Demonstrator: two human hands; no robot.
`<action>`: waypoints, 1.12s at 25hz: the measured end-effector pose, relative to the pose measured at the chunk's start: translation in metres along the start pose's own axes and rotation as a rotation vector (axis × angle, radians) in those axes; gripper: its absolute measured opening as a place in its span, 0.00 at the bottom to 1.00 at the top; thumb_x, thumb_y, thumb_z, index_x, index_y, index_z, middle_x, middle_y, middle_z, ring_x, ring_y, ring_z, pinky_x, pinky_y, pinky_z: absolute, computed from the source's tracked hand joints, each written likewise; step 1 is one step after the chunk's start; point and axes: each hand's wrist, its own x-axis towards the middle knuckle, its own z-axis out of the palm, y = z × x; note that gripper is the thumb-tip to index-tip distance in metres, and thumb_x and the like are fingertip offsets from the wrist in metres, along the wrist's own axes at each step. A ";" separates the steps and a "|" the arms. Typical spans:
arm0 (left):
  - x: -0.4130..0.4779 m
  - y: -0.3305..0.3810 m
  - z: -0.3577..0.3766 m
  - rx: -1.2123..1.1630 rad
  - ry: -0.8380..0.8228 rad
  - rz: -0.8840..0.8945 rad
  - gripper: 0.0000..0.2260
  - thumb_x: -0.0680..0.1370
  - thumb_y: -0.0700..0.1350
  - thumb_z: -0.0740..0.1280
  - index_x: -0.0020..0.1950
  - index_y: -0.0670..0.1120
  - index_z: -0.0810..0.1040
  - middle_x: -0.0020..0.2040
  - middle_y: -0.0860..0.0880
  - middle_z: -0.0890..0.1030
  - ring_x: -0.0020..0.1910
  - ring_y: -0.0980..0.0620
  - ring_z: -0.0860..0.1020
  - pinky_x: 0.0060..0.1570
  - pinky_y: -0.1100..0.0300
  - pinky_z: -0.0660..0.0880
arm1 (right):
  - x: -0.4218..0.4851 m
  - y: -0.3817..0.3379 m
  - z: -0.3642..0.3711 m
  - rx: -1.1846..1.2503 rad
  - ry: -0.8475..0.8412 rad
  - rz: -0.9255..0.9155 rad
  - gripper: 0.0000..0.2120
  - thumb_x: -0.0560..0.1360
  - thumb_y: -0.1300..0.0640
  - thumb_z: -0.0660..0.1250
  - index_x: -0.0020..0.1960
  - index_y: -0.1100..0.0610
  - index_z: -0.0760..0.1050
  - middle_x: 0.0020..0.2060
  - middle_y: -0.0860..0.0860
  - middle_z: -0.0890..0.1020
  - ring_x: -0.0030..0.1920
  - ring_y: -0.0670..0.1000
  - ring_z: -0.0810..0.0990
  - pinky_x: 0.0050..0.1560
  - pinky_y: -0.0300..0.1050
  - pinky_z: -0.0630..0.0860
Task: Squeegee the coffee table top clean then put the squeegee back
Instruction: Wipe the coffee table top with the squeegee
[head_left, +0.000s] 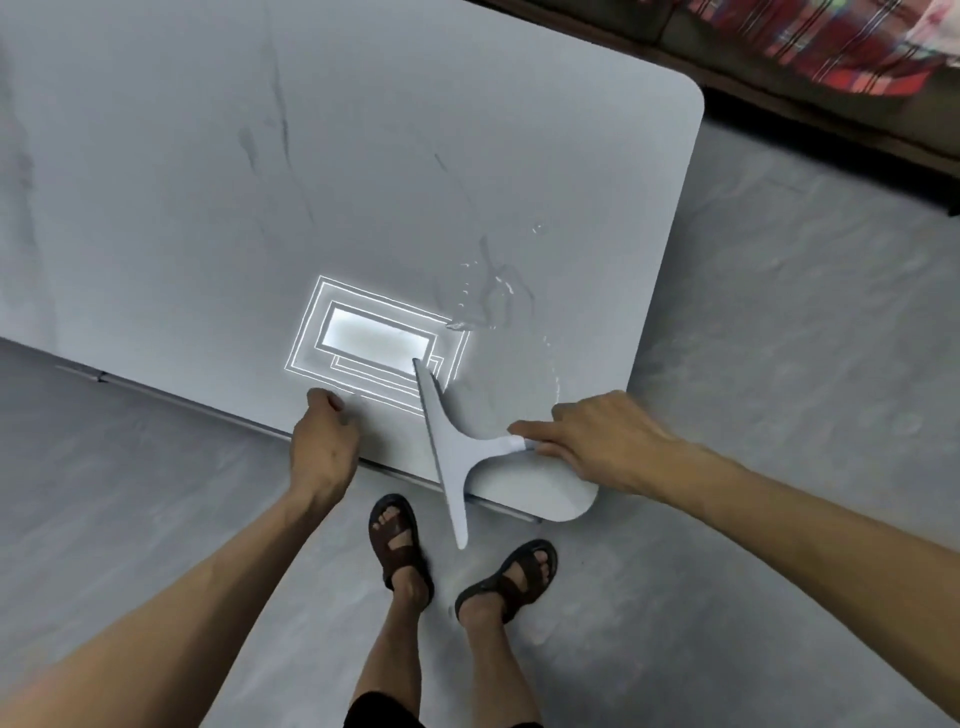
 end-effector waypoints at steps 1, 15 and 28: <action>0.001 -0.006 -0.006 -0.041 0.053 -0.038 0.07 0.75 0.35 0.56 0.51 0.44 0.65 0.43 0.42 0.76 0.42 0.40 0.73 0.40 0.53 0.67 | 0.024 -0.015 0.003 -0.003 -0.003 -0.073 0.18 0.82 0.43 0.48 0.70 0.39 0.64 0.41 0.50 0.78 0.37 0.56 0.78 0.31 0.45 0.65; 0.036 0.022 0.000 0.002 -0.122 0.132 0.02 0.76 0.40 0.59 0.47 0.43 0.67 0.40 0.47 0.72 0.36 0.50 0.70 0.31 0.58 0.61 | 0.095 0.046 -0.034 0.092 0.037 0.174 0.17 0.82 0.41 0.48 0.68 0.34 0.65 0.48 0.50 0.82 0.51 0.57 0.80 0.45 0.49 0.70; 0.054 0.091 0.057 0.303 -0.211 0.377 0.08 0.65 0.44 0.54 0.41 0.43 0.66 0.47 0.40 0.70 0.50 0.37 0.71 0.47 0.53 0.66 | -0.018 0.129 -0.057 0.283 0.204 0.708 0.16 0.82 0.44 0.51 0.64 0.42 0.72 0.43 0.53 0.82 0.43 0.62 0.79 0.40 0.50 0.73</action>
